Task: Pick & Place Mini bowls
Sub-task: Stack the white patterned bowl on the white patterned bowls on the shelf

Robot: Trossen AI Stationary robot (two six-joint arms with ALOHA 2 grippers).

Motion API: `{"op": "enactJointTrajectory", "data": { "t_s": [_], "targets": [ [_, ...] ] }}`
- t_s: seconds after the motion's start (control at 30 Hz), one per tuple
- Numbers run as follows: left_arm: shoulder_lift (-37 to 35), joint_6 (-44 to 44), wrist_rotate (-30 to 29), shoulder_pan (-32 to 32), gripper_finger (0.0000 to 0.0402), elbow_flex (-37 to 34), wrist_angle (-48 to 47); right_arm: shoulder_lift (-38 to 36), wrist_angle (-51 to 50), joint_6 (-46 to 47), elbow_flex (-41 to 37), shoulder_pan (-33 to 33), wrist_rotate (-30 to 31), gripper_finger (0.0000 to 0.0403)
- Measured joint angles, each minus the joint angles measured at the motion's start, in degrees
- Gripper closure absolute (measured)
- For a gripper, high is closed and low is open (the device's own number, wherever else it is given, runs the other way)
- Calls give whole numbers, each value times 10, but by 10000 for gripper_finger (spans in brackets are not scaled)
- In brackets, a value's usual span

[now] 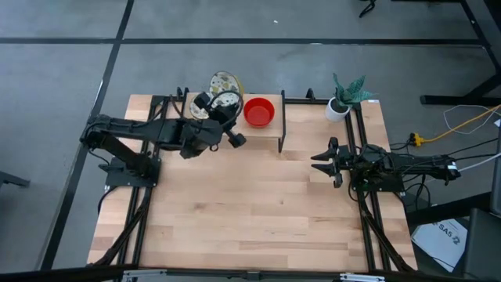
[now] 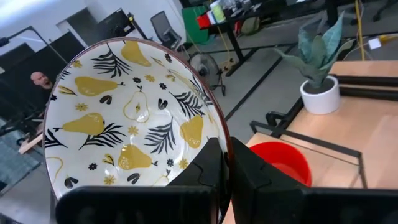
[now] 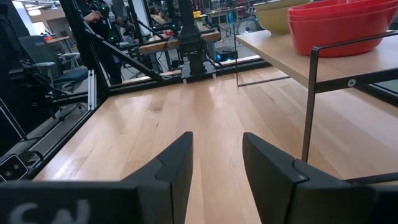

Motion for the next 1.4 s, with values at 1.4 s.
{"op": "enactJointTrajectory", "data": {
  "t_s": [1.4],
  "targets": [
    [-4, -54, 332, 224, 396, 123, -377, 0, 0, 0, 0, 0, 0, 263]
  ]
}}
